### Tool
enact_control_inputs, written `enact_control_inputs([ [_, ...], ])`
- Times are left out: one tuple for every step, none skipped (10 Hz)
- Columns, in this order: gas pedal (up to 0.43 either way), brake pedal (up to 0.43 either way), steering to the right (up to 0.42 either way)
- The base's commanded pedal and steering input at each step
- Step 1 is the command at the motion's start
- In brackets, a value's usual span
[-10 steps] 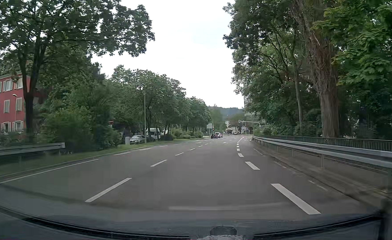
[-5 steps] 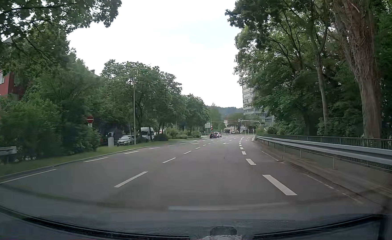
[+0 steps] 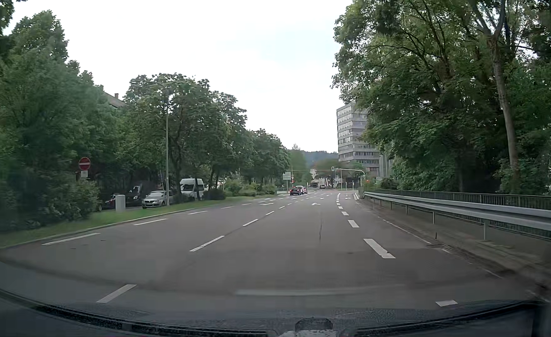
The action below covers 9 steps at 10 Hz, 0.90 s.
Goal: Follow the waypoints while adhering to traffic rules and regulations
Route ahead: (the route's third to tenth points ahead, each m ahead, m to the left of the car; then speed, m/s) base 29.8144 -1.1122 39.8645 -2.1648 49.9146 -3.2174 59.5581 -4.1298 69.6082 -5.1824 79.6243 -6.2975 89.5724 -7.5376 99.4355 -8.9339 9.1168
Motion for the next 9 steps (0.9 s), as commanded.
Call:
enact_control_inputs([
  [0.087, 0.0, 0.017],
  [0.087, 0.0, 0.017],
  [0.087, 0.0, 0.017],
  [0.087, 0.0, 0.017],
  [0.087, 0.0, 0.017],
  [0.098, 0.0, 0.017],
  [0.098, 0.0, 0.017],
  [0.098, 0.0, 0.017],
  [0.098, 0.0, 0.018],
])
